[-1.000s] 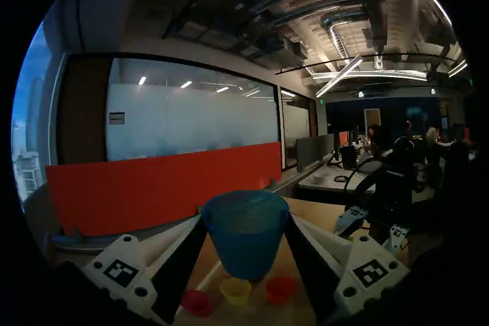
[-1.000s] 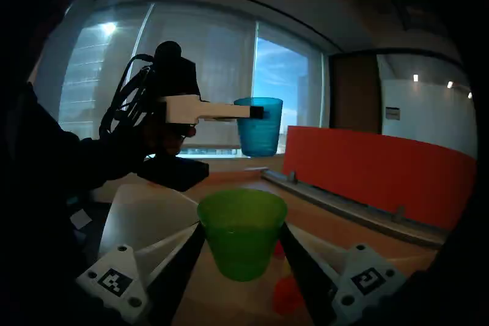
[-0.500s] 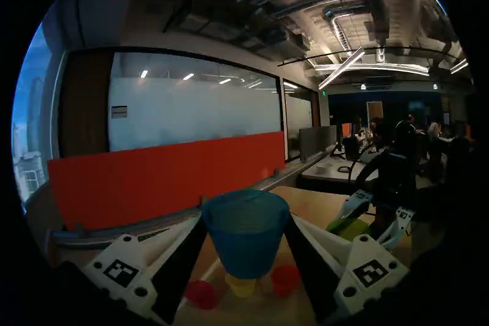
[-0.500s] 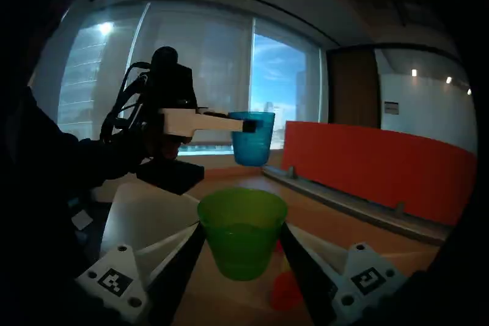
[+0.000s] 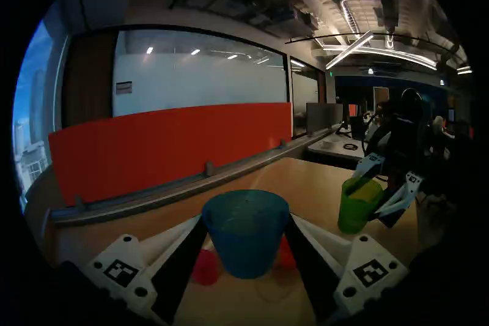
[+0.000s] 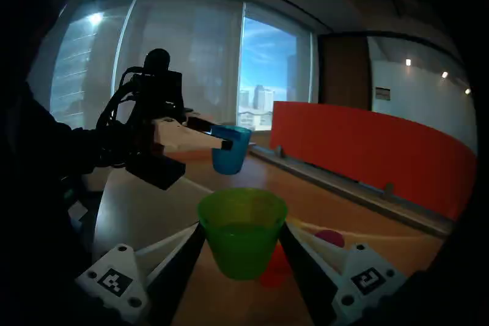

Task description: Pour water

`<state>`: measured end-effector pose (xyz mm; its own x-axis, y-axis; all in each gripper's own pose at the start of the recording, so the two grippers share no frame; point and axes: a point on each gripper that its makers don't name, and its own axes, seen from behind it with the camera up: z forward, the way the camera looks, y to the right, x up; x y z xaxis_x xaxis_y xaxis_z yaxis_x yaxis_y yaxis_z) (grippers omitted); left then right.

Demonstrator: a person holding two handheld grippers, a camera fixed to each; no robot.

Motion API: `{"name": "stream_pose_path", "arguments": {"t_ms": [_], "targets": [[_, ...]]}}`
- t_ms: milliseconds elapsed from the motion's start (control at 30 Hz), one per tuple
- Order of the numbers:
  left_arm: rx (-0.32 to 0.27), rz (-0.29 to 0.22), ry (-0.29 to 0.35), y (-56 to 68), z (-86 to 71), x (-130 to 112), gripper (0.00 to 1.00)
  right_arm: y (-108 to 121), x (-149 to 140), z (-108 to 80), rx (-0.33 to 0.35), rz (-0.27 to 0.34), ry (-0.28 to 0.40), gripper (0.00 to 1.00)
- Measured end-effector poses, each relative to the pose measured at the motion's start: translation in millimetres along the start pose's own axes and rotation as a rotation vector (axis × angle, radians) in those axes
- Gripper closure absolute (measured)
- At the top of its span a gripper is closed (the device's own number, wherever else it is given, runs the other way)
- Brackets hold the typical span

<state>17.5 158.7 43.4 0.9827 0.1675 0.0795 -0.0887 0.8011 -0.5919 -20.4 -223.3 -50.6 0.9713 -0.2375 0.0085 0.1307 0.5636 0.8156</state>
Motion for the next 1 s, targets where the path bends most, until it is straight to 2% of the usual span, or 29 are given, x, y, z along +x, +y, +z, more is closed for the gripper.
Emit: {"name": "stream_pose_path", "arguments": {"t_ms": [333,667,1000], "targets": [[0.006,0.019,-0.076,-4.7,8.1,-36,0.14,4,-24,-2.1,0.002,0.020,-0.053,0.13],[0.007,0.023,-0.183,-9.0,18.5,-85,0.14,5,-57,0.9,0.016,0.035,-0.132,0.13],[-0.021,0.053,-0.302,-4.1,25.1,-131,0.13,7,-81,7.8,0.035,0.055,-0.188,0.12]]}}
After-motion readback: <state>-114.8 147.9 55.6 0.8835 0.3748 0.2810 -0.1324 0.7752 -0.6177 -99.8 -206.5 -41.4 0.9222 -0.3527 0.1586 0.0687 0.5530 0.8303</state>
